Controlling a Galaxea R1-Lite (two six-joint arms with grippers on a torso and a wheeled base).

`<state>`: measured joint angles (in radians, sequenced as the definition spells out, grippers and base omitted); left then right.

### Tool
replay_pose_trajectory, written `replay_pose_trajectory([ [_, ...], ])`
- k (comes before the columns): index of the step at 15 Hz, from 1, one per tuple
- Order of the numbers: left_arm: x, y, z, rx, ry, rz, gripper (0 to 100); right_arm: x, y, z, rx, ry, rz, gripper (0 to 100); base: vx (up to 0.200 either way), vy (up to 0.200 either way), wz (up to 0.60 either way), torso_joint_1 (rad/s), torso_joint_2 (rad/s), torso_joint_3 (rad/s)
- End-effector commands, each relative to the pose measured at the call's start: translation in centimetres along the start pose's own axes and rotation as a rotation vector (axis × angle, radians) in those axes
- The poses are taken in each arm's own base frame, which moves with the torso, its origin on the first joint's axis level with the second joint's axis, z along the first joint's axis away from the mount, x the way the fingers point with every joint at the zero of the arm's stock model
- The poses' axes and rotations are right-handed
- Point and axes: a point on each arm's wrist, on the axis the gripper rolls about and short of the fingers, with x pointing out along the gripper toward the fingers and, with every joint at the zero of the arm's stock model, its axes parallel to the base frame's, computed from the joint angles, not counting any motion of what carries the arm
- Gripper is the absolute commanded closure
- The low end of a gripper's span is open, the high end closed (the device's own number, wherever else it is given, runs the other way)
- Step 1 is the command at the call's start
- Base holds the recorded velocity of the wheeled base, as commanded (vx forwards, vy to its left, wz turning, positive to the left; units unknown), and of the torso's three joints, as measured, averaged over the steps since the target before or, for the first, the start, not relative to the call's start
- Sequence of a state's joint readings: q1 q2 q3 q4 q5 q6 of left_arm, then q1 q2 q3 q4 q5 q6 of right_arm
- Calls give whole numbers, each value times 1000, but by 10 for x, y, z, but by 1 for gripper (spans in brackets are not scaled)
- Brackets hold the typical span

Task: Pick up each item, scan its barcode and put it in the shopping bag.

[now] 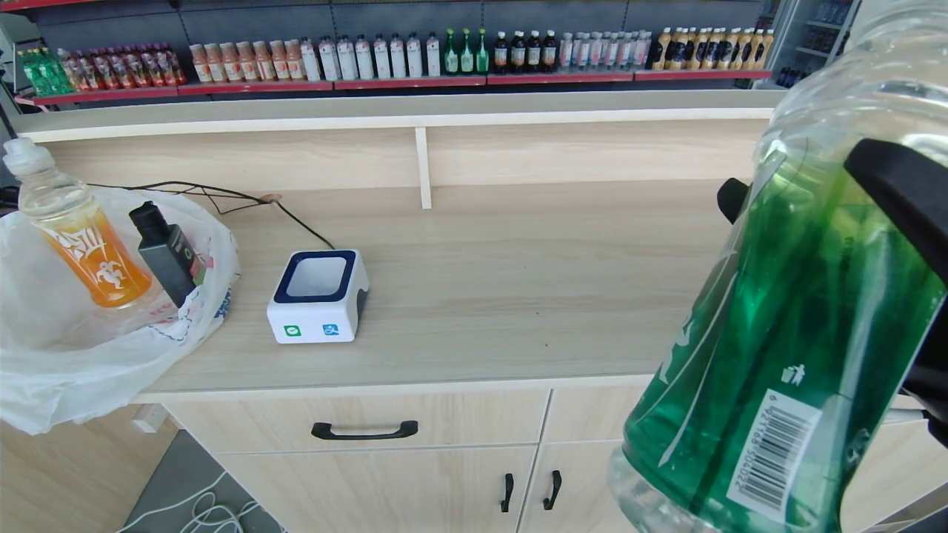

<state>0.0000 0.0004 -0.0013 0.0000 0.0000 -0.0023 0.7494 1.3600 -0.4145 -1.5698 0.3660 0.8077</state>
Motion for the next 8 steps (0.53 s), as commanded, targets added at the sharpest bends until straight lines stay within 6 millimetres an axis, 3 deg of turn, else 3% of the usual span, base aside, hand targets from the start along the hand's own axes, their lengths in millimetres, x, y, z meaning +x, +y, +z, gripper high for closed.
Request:
replay_pose_trajectory([
  [1, 0, 0, 0, -1, -1, 0, 0, 0, 0, -1, -1, 2, 1, 100, 0, 0, 0, 0, 0, 0],
  [8, 0, 0, 0, -1, -1, 0, 0, 4, -9, -7, -87, 34, -14, 100, 0, 0, 0, 0, 0, 0],
])
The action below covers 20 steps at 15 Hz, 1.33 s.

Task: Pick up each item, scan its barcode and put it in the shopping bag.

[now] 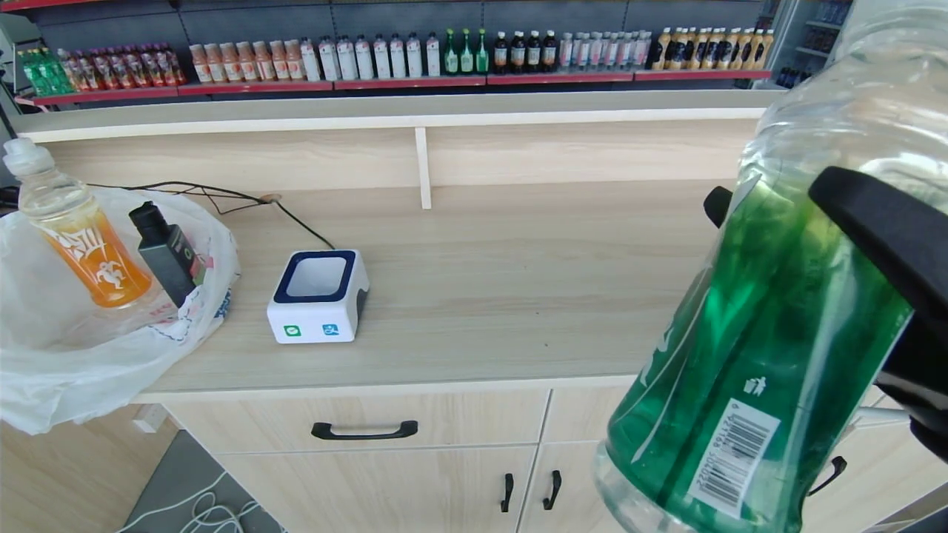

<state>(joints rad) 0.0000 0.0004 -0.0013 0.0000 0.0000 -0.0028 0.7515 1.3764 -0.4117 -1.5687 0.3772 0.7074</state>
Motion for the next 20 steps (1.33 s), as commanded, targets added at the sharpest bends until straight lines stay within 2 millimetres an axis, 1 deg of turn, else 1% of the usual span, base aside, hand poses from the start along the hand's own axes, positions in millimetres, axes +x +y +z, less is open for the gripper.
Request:
replay_pose_trajectory([
  [1, 0, 0, 0, 0, -1, 0, 0, 4, -9, -9, -42, 37, -16, 100, 0, 0, 0, 0, 0, 0],
  [4, 0, 0, 0, 0, 1, 0, 0, 4, -22, -24, -145, 94, -53, 100, 0, 0, 0, 0, 0, 0],
  [5, 0, 0, 0, 0, -1, 0, 0, 5, -23, -25, -158, 98, -55, 100, 0, 0, 0, 0, 0, 0],
  [6, 0, 0, 0, 0, 1, 0, 0, 6, -30, -31, -204, 121, -71, 100, 0, 0, 0, 0, 0, 0],
  [9, 0, 0, 0, 1, -1, 0, 0, 5, -38, -40, -316, 159, -99, 100, 0, 0, 0, 0, 0, 0],
  [11, 0, 0, 0, 0, -1, 0, 0, 5, -47, -41, -381, 144, -179, 100, 0, 0, 0, 0, 0, 0],
  [12, 0, 0, 0, 1, -1, 0, 0, 6, -52, -42, -472, 121, -264, 100, 0, 0, 0, 0, 0, 0],
  [15, 0, 0, 0, 0, -1, 0, 0, 4, -62, -48, -577, 105, -457, 100, 0, 0, 0, 0, 0, 0],
  [18, 0, 0, 0, 0, 1, 0, 0, 5, -74, -45, -687, 101, -557, 100, 0, 0, 0, 0, 0, 0],
  [20, 0, 0, 0, 0, 1, 0, 0, 1, -83, -43, -708, 97, -626, 100, 0, 0, 0, 0, 0, 0],
])
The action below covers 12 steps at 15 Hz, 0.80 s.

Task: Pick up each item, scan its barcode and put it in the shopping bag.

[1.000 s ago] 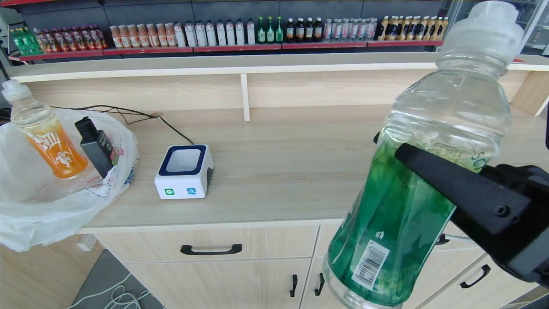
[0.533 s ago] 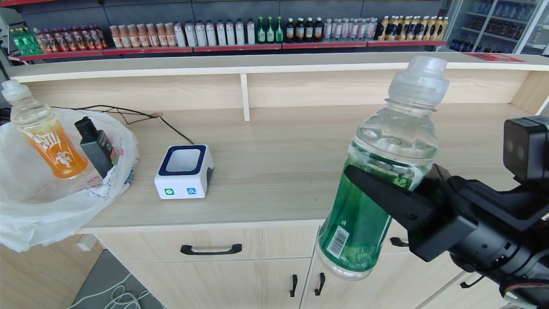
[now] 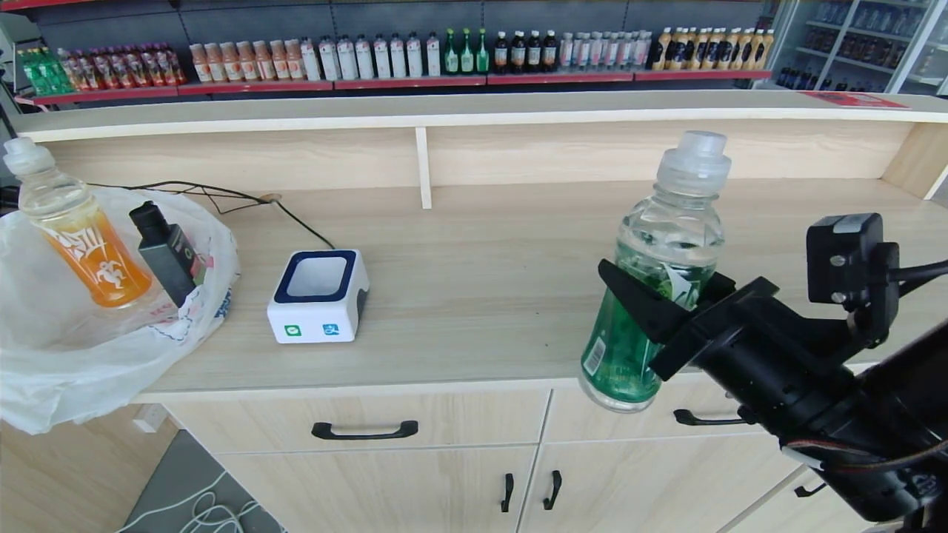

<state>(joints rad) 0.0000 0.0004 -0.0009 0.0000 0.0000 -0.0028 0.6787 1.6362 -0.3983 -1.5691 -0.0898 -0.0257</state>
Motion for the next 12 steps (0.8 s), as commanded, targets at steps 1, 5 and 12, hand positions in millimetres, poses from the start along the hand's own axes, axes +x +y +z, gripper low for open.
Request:
replay_pose_trajectory([
  [1, 0, 0, 0, 0, -1, 0, 0, 7, -5, 0, -9, -11, -25, 100, 0, 0, 0, 0, 0, 0],
  [5, 0, 0, 0, 0, -1, 0, 0, 18, -17, 10, -25, -71, -71, 100, -100, 0, 0, 0, 1, 1],
  [12, 0, 0, 0, -2, -1, 0, 0, 17, -27, 19, -46, -104, -107, 100, 0, 86, 0, -7, -2, 2],
])
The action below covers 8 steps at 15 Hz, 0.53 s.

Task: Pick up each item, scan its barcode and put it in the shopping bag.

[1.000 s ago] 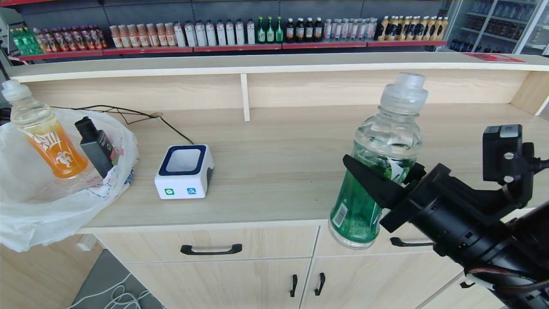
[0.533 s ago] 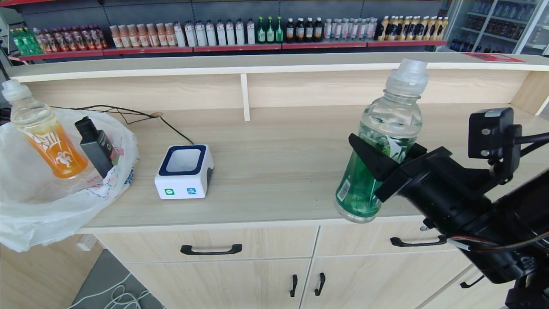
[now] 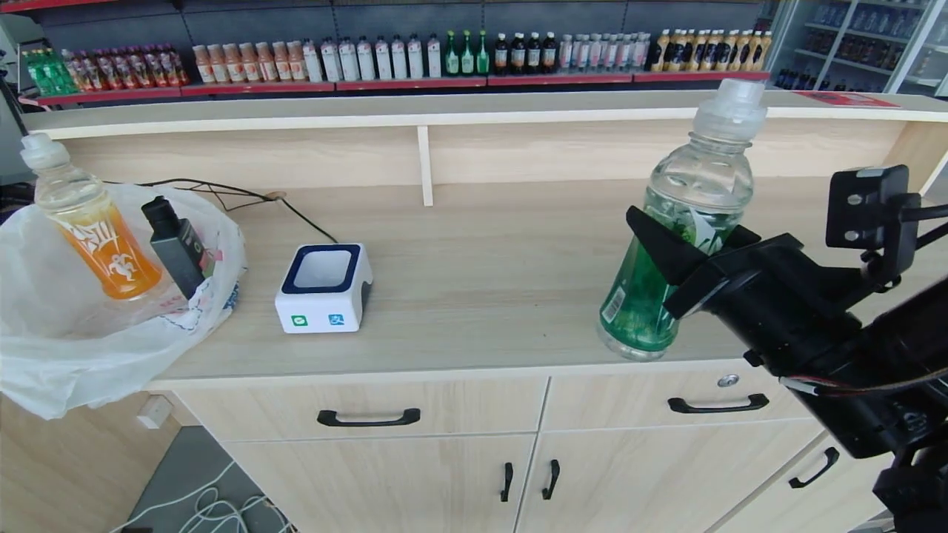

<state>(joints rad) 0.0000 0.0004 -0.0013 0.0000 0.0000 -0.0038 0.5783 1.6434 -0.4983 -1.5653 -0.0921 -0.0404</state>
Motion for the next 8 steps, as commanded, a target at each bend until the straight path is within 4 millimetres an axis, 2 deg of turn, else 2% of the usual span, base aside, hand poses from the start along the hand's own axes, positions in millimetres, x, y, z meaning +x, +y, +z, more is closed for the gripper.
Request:
replay_pose_trajectory([
  [1, 0, 0, 0, -1, -1, 0, 0, 0, -6, 6, -6, -25, -20, 100, 0, 200, 0, 2, 2, -2],
  [4, 0, 0, 0, -2, -1, 0, 0, -2, -19, 11, -25, -40, -68, 100, 0, 200, 0, -2, -1, 1],
  [7, 0, 0, 0, -4, 2, 0, 0, -3, -24, 13, -34, -48, -83, 100, 0, 200, 0, 9, 2, 2],
  [8, 0, 0, 0, -5, 1, 0, 0, -2, -34, 17, -58, -60, -121, 100, 0, 200, 0, -7, 2, 7],
])
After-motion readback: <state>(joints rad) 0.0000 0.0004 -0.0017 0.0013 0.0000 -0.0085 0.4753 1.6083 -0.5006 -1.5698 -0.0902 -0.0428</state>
